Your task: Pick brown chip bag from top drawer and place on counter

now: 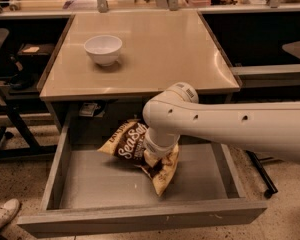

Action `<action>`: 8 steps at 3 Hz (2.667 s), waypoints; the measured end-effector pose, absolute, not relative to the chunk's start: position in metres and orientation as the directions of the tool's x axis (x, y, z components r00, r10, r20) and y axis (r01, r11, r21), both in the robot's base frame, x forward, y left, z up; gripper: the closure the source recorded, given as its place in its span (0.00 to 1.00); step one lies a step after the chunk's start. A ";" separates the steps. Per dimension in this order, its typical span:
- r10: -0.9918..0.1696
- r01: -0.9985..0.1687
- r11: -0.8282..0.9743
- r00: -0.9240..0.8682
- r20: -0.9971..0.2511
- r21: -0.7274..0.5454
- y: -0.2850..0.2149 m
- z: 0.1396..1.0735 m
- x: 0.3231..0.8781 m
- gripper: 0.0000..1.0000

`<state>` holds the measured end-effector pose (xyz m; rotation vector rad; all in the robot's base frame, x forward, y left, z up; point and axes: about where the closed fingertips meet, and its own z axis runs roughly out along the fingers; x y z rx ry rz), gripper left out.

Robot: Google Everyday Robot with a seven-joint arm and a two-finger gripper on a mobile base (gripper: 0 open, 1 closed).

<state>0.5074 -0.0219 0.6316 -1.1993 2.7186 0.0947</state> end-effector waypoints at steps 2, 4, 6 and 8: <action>-0.742 -0.759 0.650 -0.626 -0.239 -0.030 -0.037 0.737 0.474 1.00; -0.708 -0.730 0.681 -0.636 -0.308 -0.057 -0.065 0.816 0.492 1.00; -0.681 -0.686 0.715 -0.638 -0.359 -0.138 -0.076 0.910 0.568 1.00; -0.670 -0.675 0.723 -0.636 -0.382 -0.146 -0.076 0.941 0.653 1.00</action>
Offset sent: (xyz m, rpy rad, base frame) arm -0.0517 -0.0286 0.1708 0.0664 -0.0926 0.0444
